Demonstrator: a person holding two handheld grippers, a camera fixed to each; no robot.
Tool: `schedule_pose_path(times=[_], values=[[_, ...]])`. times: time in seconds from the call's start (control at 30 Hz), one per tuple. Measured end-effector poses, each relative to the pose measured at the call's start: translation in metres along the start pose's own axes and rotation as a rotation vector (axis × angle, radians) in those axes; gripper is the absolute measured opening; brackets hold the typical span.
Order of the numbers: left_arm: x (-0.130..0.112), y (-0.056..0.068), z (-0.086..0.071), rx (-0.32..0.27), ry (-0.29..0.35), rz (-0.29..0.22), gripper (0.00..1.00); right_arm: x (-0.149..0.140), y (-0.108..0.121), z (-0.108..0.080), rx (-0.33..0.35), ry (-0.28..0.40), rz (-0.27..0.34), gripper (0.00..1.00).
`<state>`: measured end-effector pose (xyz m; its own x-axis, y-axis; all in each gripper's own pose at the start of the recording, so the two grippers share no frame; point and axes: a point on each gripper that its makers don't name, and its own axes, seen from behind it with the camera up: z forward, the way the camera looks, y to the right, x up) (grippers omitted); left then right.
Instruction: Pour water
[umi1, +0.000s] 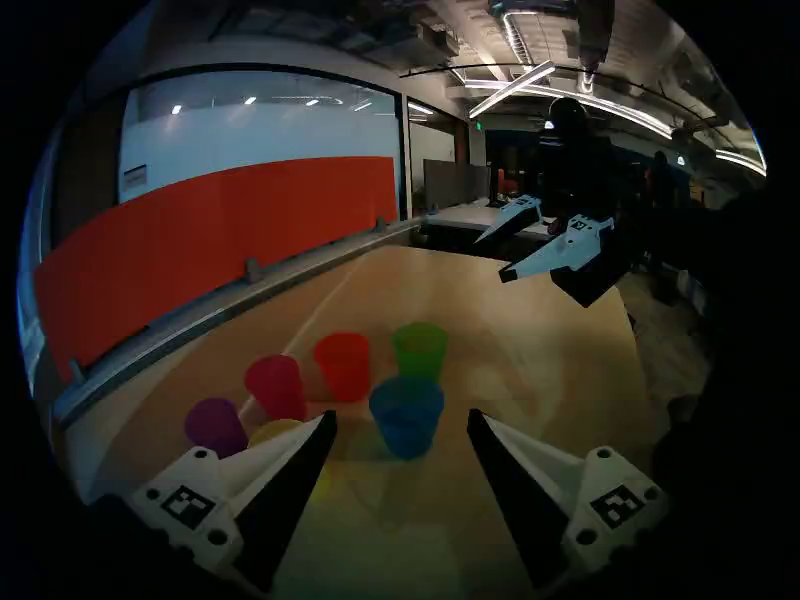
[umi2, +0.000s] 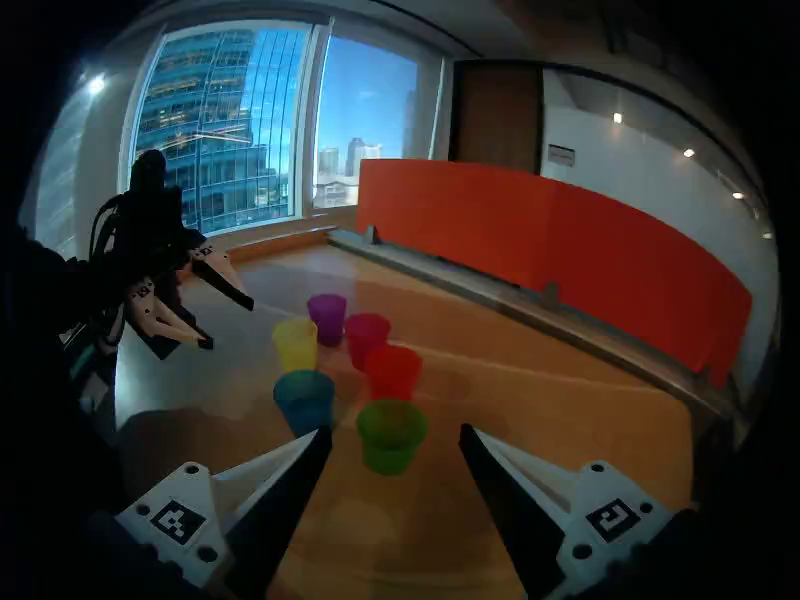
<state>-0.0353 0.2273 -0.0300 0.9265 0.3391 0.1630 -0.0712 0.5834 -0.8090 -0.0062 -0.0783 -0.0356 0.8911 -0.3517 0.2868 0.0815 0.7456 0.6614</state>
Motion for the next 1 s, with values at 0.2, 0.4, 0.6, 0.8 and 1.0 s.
schedule_pose_path(times=[0.2,0.4,0.6,0.8,1.0], values=[[-0.011,0.0,0.01,-0.002,-0.019,0.005,0.97,-0.003,0.002,0.007,0.003,-0.006,0.007,0.99],[-0.02,0.0,0.021,-0.005,-0.033,0.0,0.97,-0.005,0.002,0.014,0.006,-0.012,0.009,0.99],[-0.029,0.003,0.033,-0.012,-0.052,0.012,0.97,-0.007,0.002,0.019,0.011,-0.019,0.004,0.99],[-0.037,0.003,0.047,-0.01,-0.078,0.024,0.97,-0.006,0.002,0.024,0.014,-0.024,0.002,0.99],[-0.043,0.003,0.062,-0.014,-0.095,0.028,0.97,-0.004,0.002,0.026,0.018,-0.022,0.002,0.99]])
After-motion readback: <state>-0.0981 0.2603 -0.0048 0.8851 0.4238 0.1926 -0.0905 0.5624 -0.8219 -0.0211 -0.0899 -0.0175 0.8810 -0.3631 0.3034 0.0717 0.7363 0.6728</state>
